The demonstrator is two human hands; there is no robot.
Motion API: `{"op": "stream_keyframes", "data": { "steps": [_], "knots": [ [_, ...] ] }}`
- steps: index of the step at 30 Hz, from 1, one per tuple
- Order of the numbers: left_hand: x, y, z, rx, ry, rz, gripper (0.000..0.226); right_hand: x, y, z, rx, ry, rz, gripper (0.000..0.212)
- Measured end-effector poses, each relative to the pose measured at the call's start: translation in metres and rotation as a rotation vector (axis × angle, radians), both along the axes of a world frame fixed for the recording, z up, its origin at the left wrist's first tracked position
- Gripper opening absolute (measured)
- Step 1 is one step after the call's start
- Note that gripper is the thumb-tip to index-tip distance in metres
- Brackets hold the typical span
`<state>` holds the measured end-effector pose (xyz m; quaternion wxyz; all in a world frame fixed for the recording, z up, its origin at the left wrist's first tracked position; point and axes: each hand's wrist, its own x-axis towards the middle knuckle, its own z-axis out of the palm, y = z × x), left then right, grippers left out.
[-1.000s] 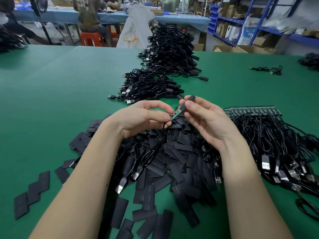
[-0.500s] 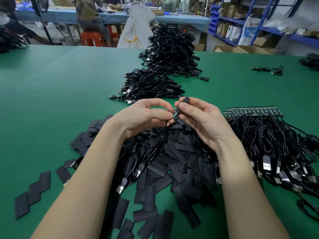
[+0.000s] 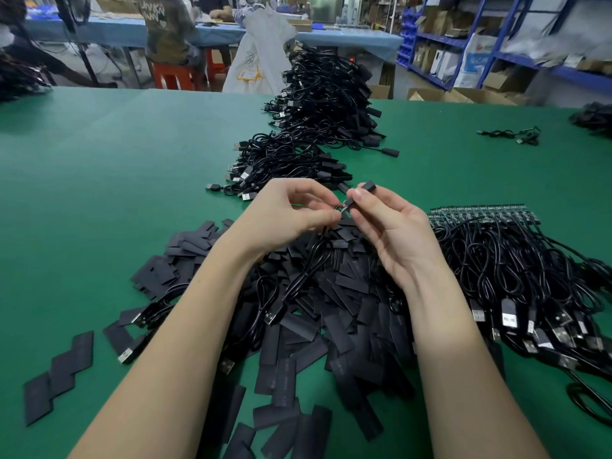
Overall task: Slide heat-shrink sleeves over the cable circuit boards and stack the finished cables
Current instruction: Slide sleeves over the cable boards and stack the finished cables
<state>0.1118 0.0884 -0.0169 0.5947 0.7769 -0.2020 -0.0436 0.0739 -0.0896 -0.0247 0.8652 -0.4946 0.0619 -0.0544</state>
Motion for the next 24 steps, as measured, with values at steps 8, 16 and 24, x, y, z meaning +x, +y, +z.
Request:
{"op": "stream_keyframes", "data": {
  "steps": [8, 16, 24],
  "knots": [
    [-0.005, -0.006, 0.000, -0.057, -0.080, -0.040, 0.008, 0.001, 0.001, -0.002, -0.012, -0.007, 0.003, 0.014],
    [-0.006, -0.011, -0.001, -0.146, 0.005, 0.009, 0.012, 0.003, 0.001, -0.004, 0.078, 0.025, -0.027, 0.010],
    [-0.007, -0.011, 0.001, -0.151, 0.009, 0.019, 0.009, 0.004, 0.001, -0.006, 0.047, 0.024, 0.034, 0.018]
  ]
}}
